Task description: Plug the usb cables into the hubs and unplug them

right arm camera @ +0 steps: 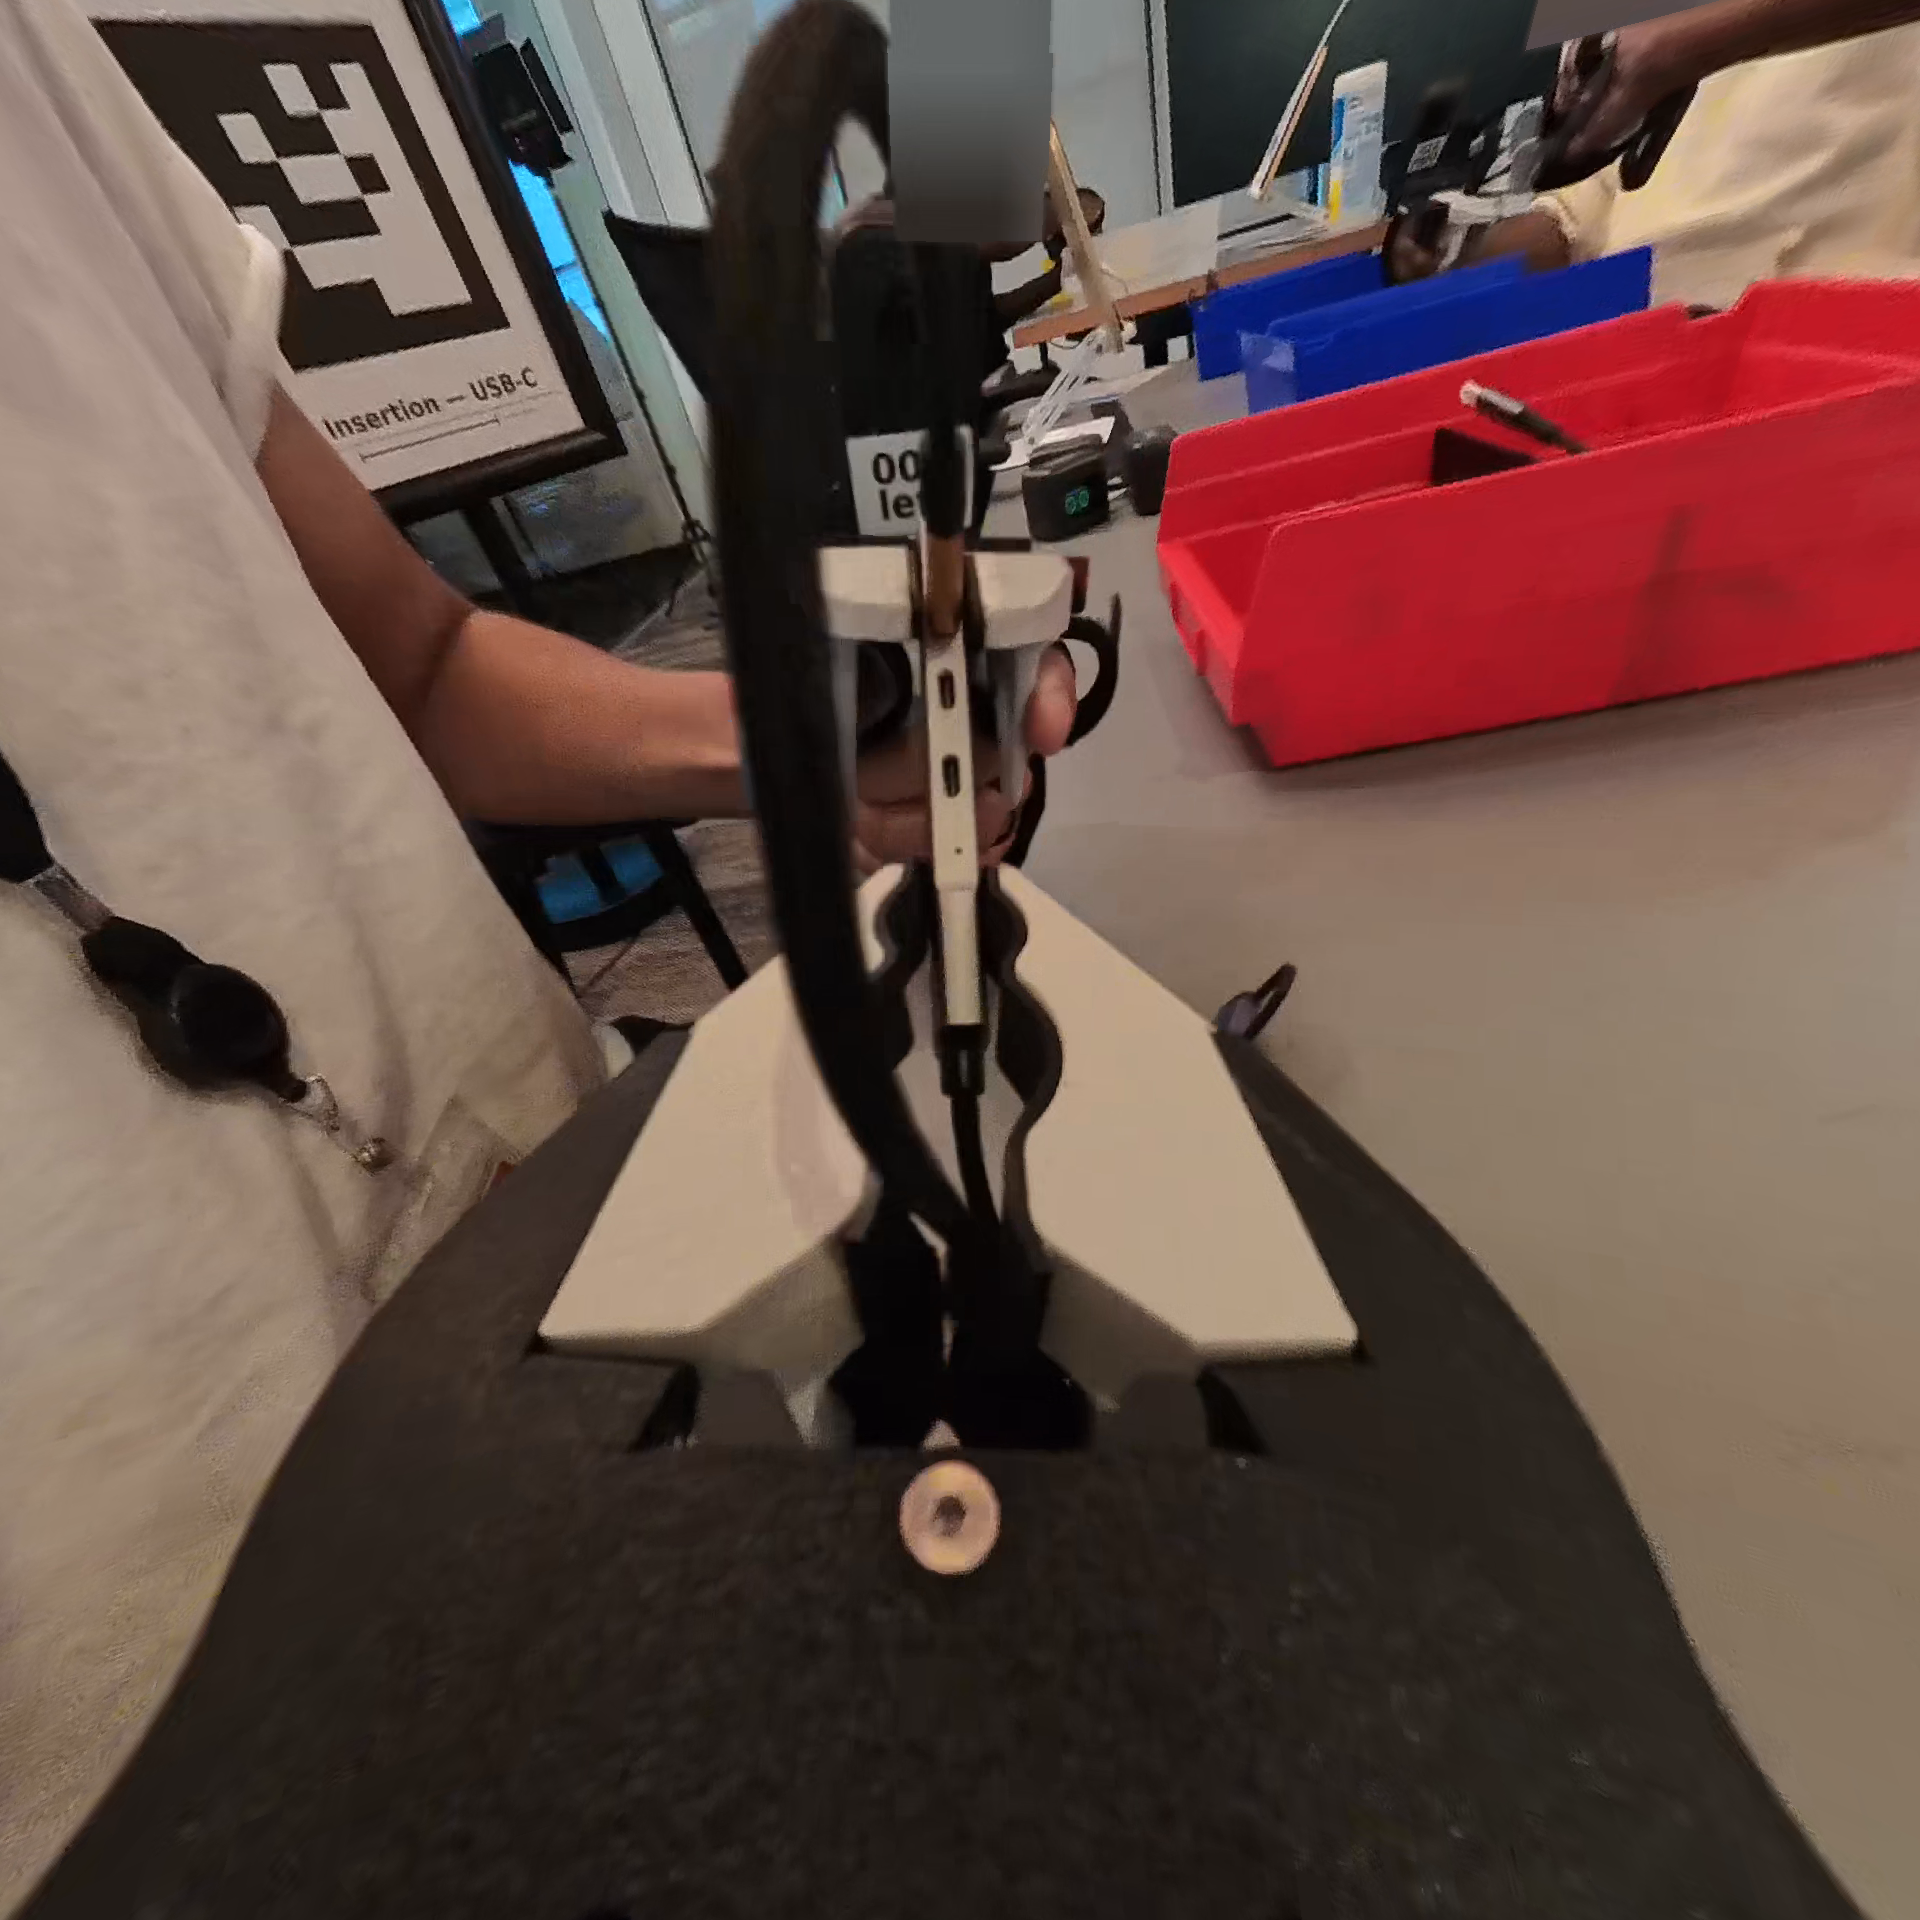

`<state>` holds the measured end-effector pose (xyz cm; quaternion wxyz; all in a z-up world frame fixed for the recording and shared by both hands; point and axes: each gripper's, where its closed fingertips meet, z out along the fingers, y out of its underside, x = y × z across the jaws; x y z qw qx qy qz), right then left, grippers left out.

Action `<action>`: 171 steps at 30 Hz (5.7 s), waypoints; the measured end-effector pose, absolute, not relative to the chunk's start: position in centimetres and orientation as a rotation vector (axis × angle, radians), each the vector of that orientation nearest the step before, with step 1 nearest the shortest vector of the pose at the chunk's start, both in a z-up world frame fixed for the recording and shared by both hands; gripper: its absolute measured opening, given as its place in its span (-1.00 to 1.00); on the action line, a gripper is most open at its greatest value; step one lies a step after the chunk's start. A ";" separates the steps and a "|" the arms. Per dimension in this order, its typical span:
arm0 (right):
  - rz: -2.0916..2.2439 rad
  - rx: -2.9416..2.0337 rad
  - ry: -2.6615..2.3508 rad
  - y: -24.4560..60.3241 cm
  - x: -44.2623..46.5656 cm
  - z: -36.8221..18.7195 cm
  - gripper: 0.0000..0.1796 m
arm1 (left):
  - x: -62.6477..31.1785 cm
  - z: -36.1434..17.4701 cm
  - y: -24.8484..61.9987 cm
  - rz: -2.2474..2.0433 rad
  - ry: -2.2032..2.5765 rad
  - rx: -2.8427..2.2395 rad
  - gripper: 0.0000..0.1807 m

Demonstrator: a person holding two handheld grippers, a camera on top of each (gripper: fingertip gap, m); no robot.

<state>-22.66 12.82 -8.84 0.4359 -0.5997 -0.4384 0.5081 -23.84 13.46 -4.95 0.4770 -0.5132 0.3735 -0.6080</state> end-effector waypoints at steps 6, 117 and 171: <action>0.666 -1.551 -1.091 17.4 -20.5 -8.5 -0.92 | -25.1 -7.3 16.8 -1.401 0.817 -1.475 -0.70; -0.385 -1.496 -1.302 30.8 -16.3 -17.3 -0.92 | -32.1 -13.7 17.1 -0.969 0.508 -2.195 -0.80; -0.325 -1.503 -1.319 30.5 -16.7 -17.6 -0.92 | -26.7 -19.8 17.8 -0.493 1.292 -2.074 -0.96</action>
